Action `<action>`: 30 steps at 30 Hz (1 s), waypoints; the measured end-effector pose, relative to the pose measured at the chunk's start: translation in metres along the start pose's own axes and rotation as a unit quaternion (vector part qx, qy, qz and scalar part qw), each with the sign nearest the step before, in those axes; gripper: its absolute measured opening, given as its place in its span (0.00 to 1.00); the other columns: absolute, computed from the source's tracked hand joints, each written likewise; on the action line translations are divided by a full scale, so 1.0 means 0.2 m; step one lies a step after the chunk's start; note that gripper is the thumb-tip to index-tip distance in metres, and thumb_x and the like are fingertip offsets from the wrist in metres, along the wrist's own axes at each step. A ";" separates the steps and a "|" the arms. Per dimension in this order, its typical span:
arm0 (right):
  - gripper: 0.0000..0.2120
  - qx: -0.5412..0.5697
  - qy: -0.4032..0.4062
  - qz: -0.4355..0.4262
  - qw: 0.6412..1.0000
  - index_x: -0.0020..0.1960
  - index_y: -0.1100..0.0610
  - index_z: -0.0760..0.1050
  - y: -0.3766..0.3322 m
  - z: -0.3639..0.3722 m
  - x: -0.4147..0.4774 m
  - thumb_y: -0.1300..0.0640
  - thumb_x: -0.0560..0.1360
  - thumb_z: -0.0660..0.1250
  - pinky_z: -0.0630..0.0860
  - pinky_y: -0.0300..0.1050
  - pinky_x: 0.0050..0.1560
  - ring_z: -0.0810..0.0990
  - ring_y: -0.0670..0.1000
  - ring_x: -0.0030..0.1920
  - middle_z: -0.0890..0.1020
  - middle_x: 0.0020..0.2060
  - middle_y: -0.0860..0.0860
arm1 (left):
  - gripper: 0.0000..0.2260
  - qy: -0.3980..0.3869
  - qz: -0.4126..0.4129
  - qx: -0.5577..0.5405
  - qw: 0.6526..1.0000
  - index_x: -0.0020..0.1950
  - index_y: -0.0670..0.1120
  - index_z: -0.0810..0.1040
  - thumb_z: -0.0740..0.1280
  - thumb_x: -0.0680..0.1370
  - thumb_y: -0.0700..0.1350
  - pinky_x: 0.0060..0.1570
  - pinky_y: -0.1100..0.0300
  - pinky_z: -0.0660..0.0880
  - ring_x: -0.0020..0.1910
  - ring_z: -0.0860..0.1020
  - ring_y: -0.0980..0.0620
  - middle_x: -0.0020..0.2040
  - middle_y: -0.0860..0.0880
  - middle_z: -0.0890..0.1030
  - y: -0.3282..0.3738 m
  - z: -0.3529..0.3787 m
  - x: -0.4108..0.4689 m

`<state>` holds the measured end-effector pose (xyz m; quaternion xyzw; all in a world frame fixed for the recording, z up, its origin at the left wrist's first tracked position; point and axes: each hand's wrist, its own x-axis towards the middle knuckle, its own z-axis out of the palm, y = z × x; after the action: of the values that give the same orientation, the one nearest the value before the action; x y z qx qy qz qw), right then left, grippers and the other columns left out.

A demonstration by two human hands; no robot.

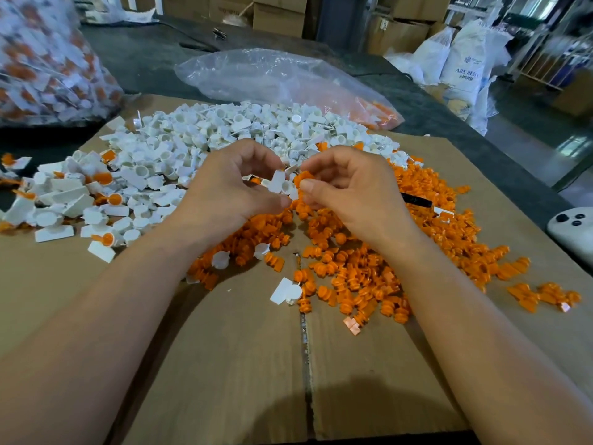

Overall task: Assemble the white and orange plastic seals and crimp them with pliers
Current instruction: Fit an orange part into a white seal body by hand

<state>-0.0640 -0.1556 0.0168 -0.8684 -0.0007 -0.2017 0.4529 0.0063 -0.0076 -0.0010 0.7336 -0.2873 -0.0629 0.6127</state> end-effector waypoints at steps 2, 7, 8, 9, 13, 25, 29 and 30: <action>0.11 0.017 -0.001 0.001 1.000 0.39 0.48 0.74 0.00 0.00 0.00 0.64 0.71 0.70 0.81 0.45 0.40 0.82 0.48 0.34 0.80 0.33 0.47 | 0.17 -0.001 0.005 -0.001 1.000 0.41 0.51 0.74 0.76 0.64 0.34 0.34 0.71 0.74 0.27 0.74 0.63 0.43 0.51 0.82 0.00 0.00 0.00; 0.11 0.001 -0.004 -0.003 1.000 0.38 0.47 0.75 -0.01 0.03 -0.01 0.62 0.71 0.70 0.81 0.50 0.42 0.82 0.48 0.35 0.81 0.34 0.46 | 0.18 -0.003 0.015 0.002 1.000 0.41 0.52 0.74 0.76 0.64 0.34 0.36 0.70 0.75 0.29 0.75 0.62 0.45 0.49 0.81 0.01 0.01 -0.01; 0.11 -0.005 0.003 -0.005 1.000 0.37 0.47 0.75 -0.01 0.03 -0.01 0.61 0.71 0.71 0.80 0.50 0.43 0.82 0.48 0.36 0.81 0.34 0.46 | 0.17 -0.004 0.015 -0.001 1.000 0.42 0.52 0.74 0.76 0.64 0.34 0.38 0.68 0.76 0.31 0.76 0.60 0.45 0.49 0.81 0.01 0.01 -0.01; 0.11 -0.010 0.009 -0.007 1.000 0.37 0.47 0.75 -0.01 0.03 -0.01 0.61 0.70 0.71 0.80 0.50 0.43 0.82 0.47 0.37 0.81 0.34 0.46 | 0.16 -0.005 0.016 -0.007 1.000 0.42 0.52 0.75 0.75 0.66 0.35 0.40 0.66 0.78 0.32 0.78 0.58 0.46 0.48 0.81 0.02 0.01 -0.02; 0.11 -0.020 0.017 -0.016 1.000 0.38 0.46 0.76 -0.01 0.02 -0.01 0.61 0.71 0.71 0.80 0.46 0.44 0.82 0.45 0.37 0.80 0.35 0.44 | 0.12 -0.024 0.012 -0.078 0.997 0.44 0.47 0.75 0.69 0.71 0.31 0.39 0.65 0.79 0.37 0.83 0.52 0.47 0.45 0.81 0.03 0.01 -0.02; 0.06 -0.135 0.036 -0.055 0.989 0.36 0.52 0.77 -0.01 0.02 -0.03 0.56 0.71 0.70 0.69 0.30 0.32 0.73 0.37 0.29 0.73 0.27 0.38 | 0.16 0.006 0.020 -0.046 0.999 0.44 0.51 0.78 0.74 0.65 0.32 0.39 0.74 0.73 0.35 0.78 0.64 0.43 0.53 0.79 0.04 0.02 -0.02; 0.10 -0.151 0.032 -0.056 0.987 0.33 0.50 0.73 -0.01 0.02 -0.03 0.56 0.71 0.70 0.67 0.33 0.32 0.71 0.39 0.28 0.72 0.26 0.39 | 0.15 0.012 0.043 -0.008 0.999 0.41 0.52 0.78 0.75 0.65 0.33 0.36 0.74 0.74 0.33 0.78 0.65 0.37 0.58 0.79 0.04 0.02 -0.03; 0.12 -0.153 0.031 -0.052 0.986 0.32 0.48 0.72 -0.01 0.03 -0.03 0.56 0.71 0.70 0.67 0.33 0.32 0.71 0.39 0.28 0.72 0.26 0.39 | 0.15 0.016 0.048 0.000 0.999 0.40 0.52 0.78 0.75 0.64 0.33 0.36 0.73 0.74 0.33 0.78 0.65 0.35 0.59 0.79 0.04 0.02 -0.03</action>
<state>-0.0682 -0.1496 0.0133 -0.9197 -0.0012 -0.2494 0.3033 -0.0030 -0.0091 0.0045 0.7198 -0.3121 -0.0222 0.6196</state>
